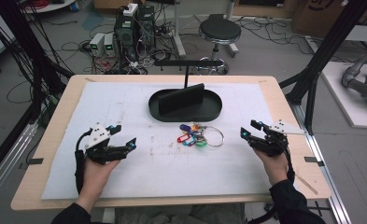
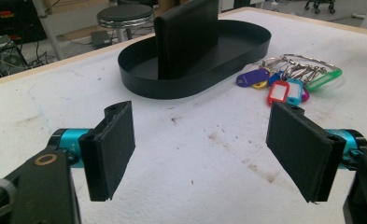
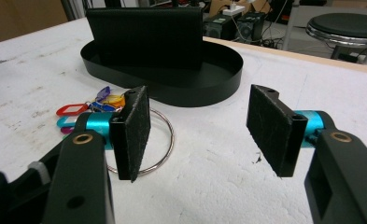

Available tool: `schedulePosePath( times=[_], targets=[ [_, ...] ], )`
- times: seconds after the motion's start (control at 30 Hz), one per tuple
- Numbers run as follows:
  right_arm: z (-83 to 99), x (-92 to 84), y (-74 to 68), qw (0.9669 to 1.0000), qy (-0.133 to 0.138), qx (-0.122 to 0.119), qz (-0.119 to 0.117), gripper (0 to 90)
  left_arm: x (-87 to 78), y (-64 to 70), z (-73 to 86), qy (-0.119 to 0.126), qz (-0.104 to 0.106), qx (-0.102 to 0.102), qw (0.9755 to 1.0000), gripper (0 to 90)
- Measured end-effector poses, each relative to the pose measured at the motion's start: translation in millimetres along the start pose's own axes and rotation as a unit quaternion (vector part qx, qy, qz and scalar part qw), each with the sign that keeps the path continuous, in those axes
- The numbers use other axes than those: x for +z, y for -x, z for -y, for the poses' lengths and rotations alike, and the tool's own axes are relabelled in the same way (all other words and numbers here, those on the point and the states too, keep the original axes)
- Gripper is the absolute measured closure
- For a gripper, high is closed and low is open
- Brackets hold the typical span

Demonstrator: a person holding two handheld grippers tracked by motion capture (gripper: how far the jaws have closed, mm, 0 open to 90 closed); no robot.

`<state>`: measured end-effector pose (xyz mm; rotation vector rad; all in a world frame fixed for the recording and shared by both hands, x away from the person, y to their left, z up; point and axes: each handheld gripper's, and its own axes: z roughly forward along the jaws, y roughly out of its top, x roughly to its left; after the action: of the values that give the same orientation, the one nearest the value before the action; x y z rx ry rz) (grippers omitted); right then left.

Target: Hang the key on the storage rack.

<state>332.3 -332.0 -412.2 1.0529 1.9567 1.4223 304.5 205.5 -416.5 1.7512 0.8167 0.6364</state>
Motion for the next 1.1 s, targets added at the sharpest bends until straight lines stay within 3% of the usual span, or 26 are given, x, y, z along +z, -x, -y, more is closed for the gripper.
schedulePosePath(
  times=[0.37, 0.57, 0.73, 0.87, 1.1],
  targets=[
    [3.1, 16.9, -6.0, 0.9995, -0.031, -0.008, -0.008, 46.3, -3.4, -4.3, 2.6, -0.002, -0.011, -0.007, 0.9999, 23.7],
    [4.8, 40.1, -8.7, 0.9979, -0.063, 0.011, -0.009, 51.7, -4.3, -3.9, 2.2, 0.001, -0.014, -0.010, 0.9999, 23.7],
    [1.7, 52.7, -9.7, 0.9969, -0.077, 0.013, -0.008, 55.2, -3.8, -3.5, 2.5, 0.001, -0.013, -0.011, 0.9999, 23.7],
    [-1.5, 67.5, -12.1, 0.9953, -0.095, 0.013, -0.009, 60.8, -3.5, -2.6, 2.0, 0.002, -0.011, -0.008, 0.9999, 23.7],
    [3.5, 93.2, -16.4, 0.9883, -0.152, 0.004, -0.013, 66.7, -5.2, -2.1, 3.4, 0.000, -0.011, -0.009, 0.9999, 23.7]
  ],
)
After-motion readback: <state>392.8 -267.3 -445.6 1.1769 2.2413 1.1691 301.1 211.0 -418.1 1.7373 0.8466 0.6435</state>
